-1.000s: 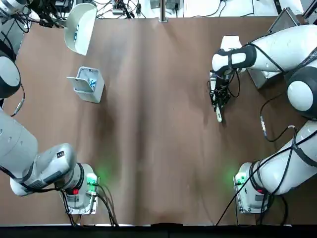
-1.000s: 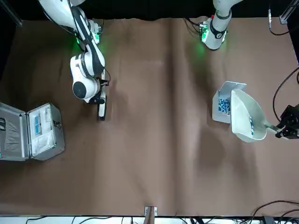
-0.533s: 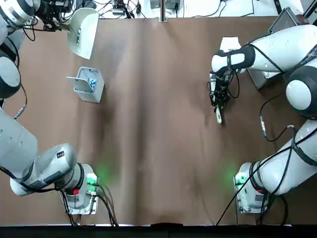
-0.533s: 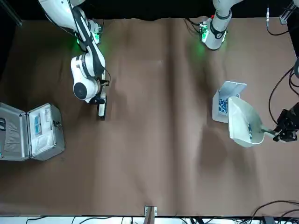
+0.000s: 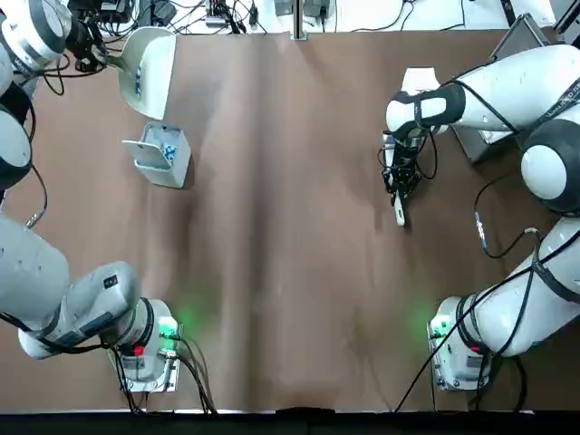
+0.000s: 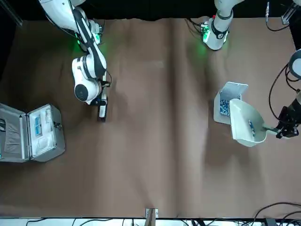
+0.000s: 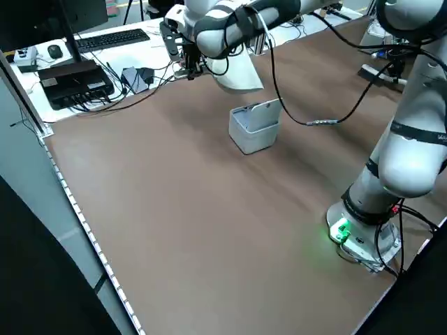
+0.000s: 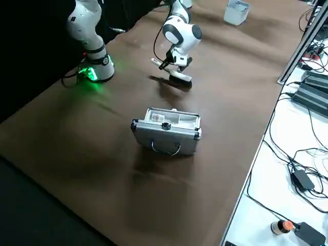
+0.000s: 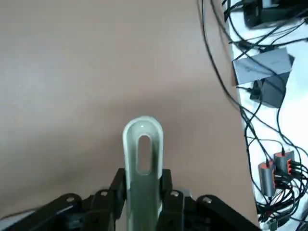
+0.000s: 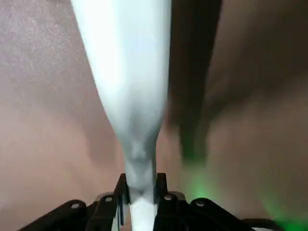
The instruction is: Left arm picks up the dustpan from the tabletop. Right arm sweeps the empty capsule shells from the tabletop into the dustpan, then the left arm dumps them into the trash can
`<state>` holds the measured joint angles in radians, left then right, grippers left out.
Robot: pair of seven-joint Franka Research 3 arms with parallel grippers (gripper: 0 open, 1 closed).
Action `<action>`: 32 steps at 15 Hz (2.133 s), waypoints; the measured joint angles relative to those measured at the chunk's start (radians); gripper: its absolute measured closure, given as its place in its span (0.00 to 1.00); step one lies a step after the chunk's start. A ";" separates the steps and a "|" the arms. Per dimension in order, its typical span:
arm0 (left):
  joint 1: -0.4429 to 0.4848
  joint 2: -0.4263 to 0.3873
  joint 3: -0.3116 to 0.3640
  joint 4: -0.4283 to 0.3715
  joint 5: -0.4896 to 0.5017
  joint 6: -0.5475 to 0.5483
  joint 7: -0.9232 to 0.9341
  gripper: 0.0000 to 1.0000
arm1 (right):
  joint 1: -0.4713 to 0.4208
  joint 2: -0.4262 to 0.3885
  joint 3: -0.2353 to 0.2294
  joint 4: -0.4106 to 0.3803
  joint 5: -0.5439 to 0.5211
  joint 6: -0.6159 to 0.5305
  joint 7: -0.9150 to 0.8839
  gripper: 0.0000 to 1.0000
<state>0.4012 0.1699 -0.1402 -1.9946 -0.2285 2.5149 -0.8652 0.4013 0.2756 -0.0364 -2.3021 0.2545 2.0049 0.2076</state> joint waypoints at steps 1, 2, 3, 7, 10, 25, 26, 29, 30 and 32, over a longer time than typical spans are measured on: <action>0.000 -0.013 0.000 -0.023 0.000 0.032 0.005 0.67 | 0.000 0.001 0.000 0.000 0.000 0.000 0.000 0.73; 0.000 -0.025 0.000 -0.044 0.000 0.071 0.008 0.67 | 0.000 0.003 0.000 0.000 0.000 0.000 0.000 0.69; 0.000 -0.035 0.000 -0.058 0.000 0.106 0.011 0.67 | 0.000 0.007 0.000 0.001 0.000 0.000 0.000 0.61; -0.003 -0.094 0.000 -0.136 0.000 0.224 0.098 0.67 | 0.000 0.016 -0.001 0.012 0.000 -0.003 0.000 0.46; -0.016 -0.154 -0.002 -0.223 0.000 0.294 0.145 0.67 | -0.001 0.017 -0.002 0.040 0.000 -0.033 0.000 0.33; -0.038 -0.404 -0.181 -0.635 0.000 0.907 0.452 0.67 | -0.247 0.009 -0.027 0.751 -0.118 -0.486 -0.125 0.19; -0.038 -0.414 -0.182 -0.649 0.000 0.932 0.470 0.67 | -0.269 0.009 -0.028 0.789 -0.119 -0.494 -0.137 0.15; -0.036 -0.423 -0.182 -0.673 0.000 0.972 0.502 0.67 | -0.300 0.008 -0.028 0.905 -0.148 -0.506 -0.148 0.06; -0.036 -0.423 -0.182 -0.678 0.000 0.980 0.507 0.67 | -0.299 0.008 -0.025 0.936 -0.180 -0.506 -0.148 0.01; -0.035 -0.423 -0.182 -0.683 0.000 0.983 0.509 0.67 | -0.293 0.008 -0.016 0.991 -0.240 -0.504 -0.147 0.01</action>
<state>0.3662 -0.2536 -0.3227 -2.6772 -0.2285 3.4980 -0.3564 0.1081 0.2837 -0.0529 -1.3110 0.0149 1.5006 0.0604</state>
